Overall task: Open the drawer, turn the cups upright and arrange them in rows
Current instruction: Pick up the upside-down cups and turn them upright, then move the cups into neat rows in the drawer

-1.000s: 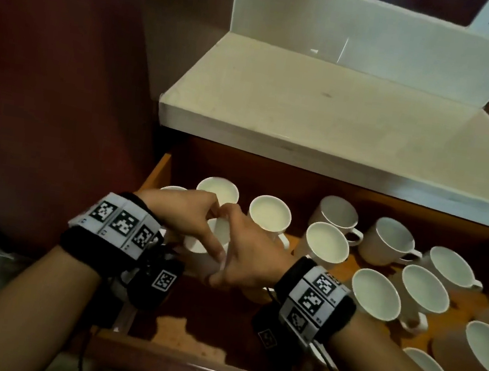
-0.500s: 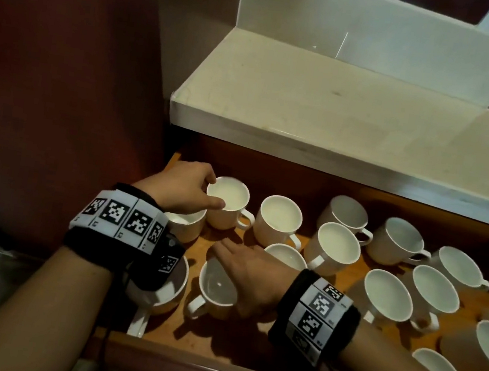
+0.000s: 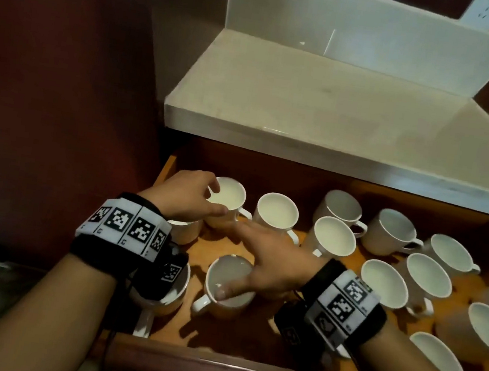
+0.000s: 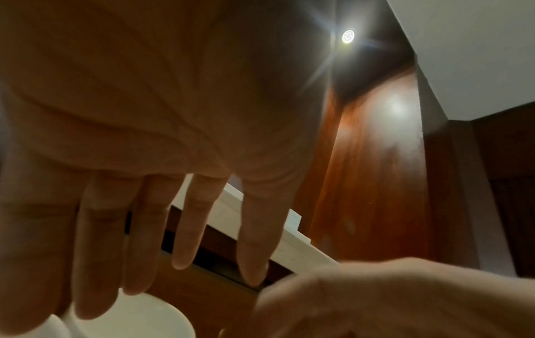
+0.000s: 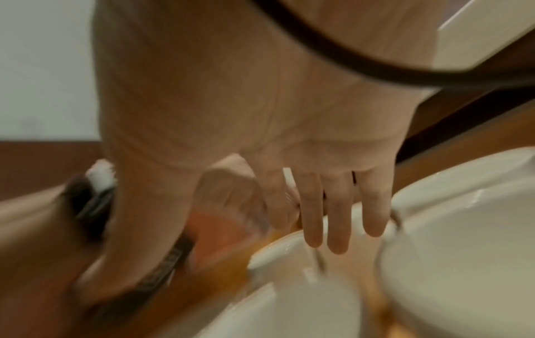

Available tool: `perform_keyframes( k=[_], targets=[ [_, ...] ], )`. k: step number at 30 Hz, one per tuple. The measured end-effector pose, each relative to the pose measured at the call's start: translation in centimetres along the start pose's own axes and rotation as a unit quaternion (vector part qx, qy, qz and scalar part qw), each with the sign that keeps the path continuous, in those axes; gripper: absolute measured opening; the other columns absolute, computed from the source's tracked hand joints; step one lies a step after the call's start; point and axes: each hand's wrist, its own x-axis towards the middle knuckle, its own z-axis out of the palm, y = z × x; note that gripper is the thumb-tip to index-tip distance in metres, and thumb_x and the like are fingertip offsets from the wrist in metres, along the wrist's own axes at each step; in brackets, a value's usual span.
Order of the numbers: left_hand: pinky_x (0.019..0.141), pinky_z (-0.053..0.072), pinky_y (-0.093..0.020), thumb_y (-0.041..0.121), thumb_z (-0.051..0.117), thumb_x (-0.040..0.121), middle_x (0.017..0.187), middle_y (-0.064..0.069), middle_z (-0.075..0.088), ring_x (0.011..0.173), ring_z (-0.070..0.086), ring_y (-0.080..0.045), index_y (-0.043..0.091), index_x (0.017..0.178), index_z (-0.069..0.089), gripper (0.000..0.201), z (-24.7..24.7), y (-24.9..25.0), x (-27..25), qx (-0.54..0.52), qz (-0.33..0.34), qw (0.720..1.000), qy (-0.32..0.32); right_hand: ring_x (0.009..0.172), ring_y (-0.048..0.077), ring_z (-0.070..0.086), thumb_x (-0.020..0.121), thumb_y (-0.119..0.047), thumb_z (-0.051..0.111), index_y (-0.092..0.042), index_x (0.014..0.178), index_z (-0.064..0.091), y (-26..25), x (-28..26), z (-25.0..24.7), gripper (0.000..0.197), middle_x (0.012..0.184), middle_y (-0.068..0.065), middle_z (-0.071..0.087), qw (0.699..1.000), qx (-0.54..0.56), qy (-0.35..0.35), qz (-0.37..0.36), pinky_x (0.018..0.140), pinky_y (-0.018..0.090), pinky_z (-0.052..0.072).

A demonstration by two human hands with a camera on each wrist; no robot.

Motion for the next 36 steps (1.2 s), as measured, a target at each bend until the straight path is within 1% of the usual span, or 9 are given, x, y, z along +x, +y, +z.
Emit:
perform_keyframes(
  k=[3, 9, 15, 20, 24, 27, 31, 33, 36],
  targets=[
    [0.091, 0.051, -0.031, 0.043, 0.072, 0.079, 0.116, -0.003, 0.066, 0.103, 0.063, -0.017, 0.016, 0.12, 0.06, 0.051, 0.6, 1.1, 0.0, -0.017, 0.028, 0.999, -0.008, 0.116, 0.007, 0.054, 0.067, -0.064, 0.073, -0.034, 0.138, 0.043, 1.1, -0.7, -1.5, 0.083, 0.132, -0.011, 0.053, 0.992, 0.051, 0.102, 0.044, 0.098, 0.034, 0.049],
    [0.075, 0.058, -0.031, 0.03, 0.065, 0.087, 0.117, 0.0, 0.062, 0.1, 0.064, -0.017, 0.017, 0.124, 0.058, 0.039, 2.3, 6.4, 0.6, 0.02, 0.119, 0.992, -0.037, 0.102, 0.004, 0.063, 0.081, -0.038, 0.074, -0.02, 0.123, 0.062, 4.2, -2.6, -3.2, 0.047, 0.117, -0.006, 0.066, 0.96, 0.135, 0.228, 0.09, 0.084, 0.014, 0.05],
    [0.086, 0.052, -0.032, 0.033, 0.064, 0.084, 0.11, 0.0, 0.068, 0.103, 0.062, -0.019, 0.02, 0.111, 0.063, 0.03, 5.0, 15.5, 2.7, 0.048, 0.173, 0.984, -0.024, 0.095, 0.005, 0.065, 0.083, -0.036, 0.073, -0.023, 0.11, 0.066, 9.8, -8.9, -7.4, 0.031, 0.103, -0.009, 0.067, 0.954, 0.119, 0.257, 0.099, 0.078, 0.021, 0.053],
    [0.079, 0.051, -0.028, 0.038, 0.063, 0.086, 0.111, 0.002, 0.066, 0.101, 0.065, -0.018, 0.017, 0.116, 0.06, 0.037, 10.9, 24.7, 3.4, 0.034, 0.178, 0.983, -0.042, 0.089, -0.001, 0.063, 0.081, -0.037, 0.074, -0.02, 0.113, 0.067, 17.6, -17.1, -9.7, 0.037, 0.099, -0.014, 0.066, 0.955, 0.062, 0.245, 0.155, 0.079, 0.015, 0.051],
    [0.075, 0.048, -0.031, 0.045, 0.06, 0.087, 0.113, -0.009, 0.066, 0.094, 0.062, -0.024, 0.008, 0.101, 0.059, 0.039, 17.3, 33.1, 3.9, 0.035, 0.205, 0.974, -0.094, 0.102, 0.012, 0.061, 0.079, -0.047, 0.074, -0.02, 0.116, 0.065, 25.4, -23.4, -11.1, 0.047, 0.115, -0.006, 0.062, 0.946, 0.016, 0.217, 0.24, 0.087, 0.028, 0.051],
    [0.089, 0.048, -0.032, 0.048, 0.062, 0.086, 0.123, -0.007, 0.063, 0.111, 0.06, -0.023, 0.011, 0.123, 0.057, 0.053, 20.5, 37.5, 3.8, 0.015, 0.178, 0.978, -0.104, 0.104, 0.017, 0.059, 0.07, -0.06, 0.072, -0.019, 0.121, 0.063, 29.2, -25.7, -12.3, 0.066, 0.116, 0.0, 0.058, 0.943, -0.024, 0.159, 0.291, 0.079, 0.024, 0.045],
    [0.074, 0.054, -0.035, 0.04, 0.066, 0.086, 0.104, -0.016, 0.069, 0.092, 0.068, -0.029, 0.003, 0.101, 0.061, 0.041, 23.6, 40.9, 4.9, 0.011, 0.167, 0.981, -0.099, 0.099, 0.021, 0.062, 0.05, -0.079, 0.059, -0.023, 0.113, 0.065, 32.6, -26.2, -12.6, 0.084, 0.11, 0.007, 0.065, 0.946, -0.051, 0.132, 0.293, 0.084, 0.034, 0.051],
    [0.068, 0.045, -0.031, 0.035, 0.062, 0.089, 0.105, -0.019, 0.068, 0.097, 0.066, -0.033, 0.004, 0.099, 0.059, 0.032, 24.9, 41.9, 5.1, 0.025, 0.161, 0.981, -0.11, 0.11, 0.025, 0.057, 0.053, -0.075, 0.059, -0.025, 0.123, 0.058, 33.5, -26.3, -12.4, 0.085, 0.12, 0.008, 0.057, 0.945, -0.056, 0.11, 0.304, 0.095, 0.041, 0.048],
    [0.075, 0.04, -0.029, 0.027, 0.059, 0.091, 0.116, -0.016, 0.065, 0.109, 0.062, -0.031, 0.003, 0.118, 0.058, 0.036, 26.5, 42.6, 5.6, 0.073, 0.17, 0.973, -0.138, 0.12, 0.032, 0.049, 0.072, -0.052, 0.066, -0.029, 0.133, 0.046, 33.9, -26.9, -12.3, 0.068, 0.13, 0.01, 0.045, 0.938, -0.06, 0.08, 0.332, 0.102, 0.045, 0.043]
  ],
)
